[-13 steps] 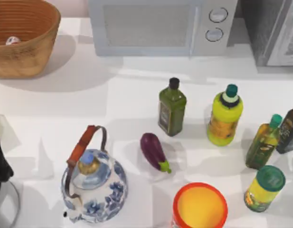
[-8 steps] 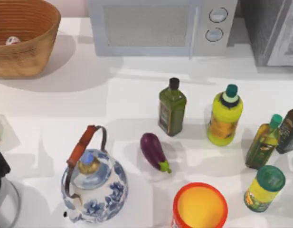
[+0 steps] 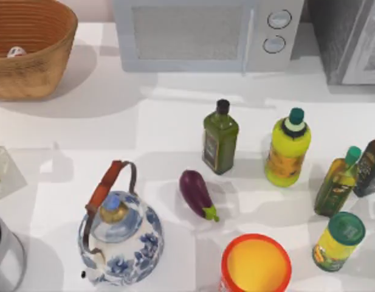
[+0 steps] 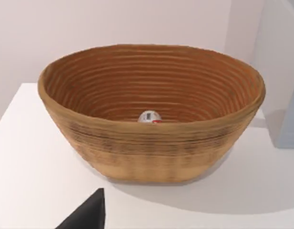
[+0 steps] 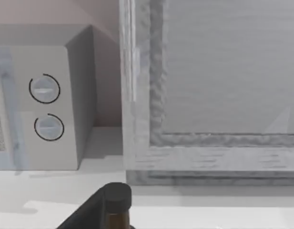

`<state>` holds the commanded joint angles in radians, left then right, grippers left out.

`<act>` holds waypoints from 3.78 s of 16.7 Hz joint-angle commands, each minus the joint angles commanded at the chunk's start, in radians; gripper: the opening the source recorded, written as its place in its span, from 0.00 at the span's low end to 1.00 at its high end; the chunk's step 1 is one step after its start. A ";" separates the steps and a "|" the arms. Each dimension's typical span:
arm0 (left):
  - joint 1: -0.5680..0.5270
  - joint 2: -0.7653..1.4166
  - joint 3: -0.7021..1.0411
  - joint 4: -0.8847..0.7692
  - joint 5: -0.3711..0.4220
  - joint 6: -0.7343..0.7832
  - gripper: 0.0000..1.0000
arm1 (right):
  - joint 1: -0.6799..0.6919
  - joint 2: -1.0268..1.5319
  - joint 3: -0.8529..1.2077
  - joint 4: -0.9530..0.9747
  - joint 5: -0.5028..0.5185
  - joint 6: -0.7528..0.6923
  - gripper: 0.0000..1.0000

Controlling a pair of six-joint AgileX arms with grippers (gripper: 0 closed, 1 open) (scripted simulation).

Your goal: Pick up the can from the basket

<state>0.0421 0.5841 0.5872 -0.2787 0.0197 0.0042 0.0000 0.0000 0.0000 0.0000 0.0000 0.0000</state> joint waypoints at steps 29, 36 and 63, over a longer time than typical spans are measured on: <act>0.040 1.947 1.816 -0.867 0.071 0.098 1.00 | 0.000 0.000 0.000 0.000 0.000 0.000 1.00; 0.037 2.049 1.808 -0.757 0.070 0.092 1.00 | 0.000 0.000 0.000 0.000 0.000 0.000 1.00; 0.039 2.032 1.819 -0.746 0.066 0.096 0.00 | 0.000 0.000 0.000 0.000 0.000 0.000 1.00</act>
<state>0.0810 2.6161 2.4061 -1.0242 0.0854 0.1000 0.0000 0.0000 0.0000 0.0000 0.0000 0.0000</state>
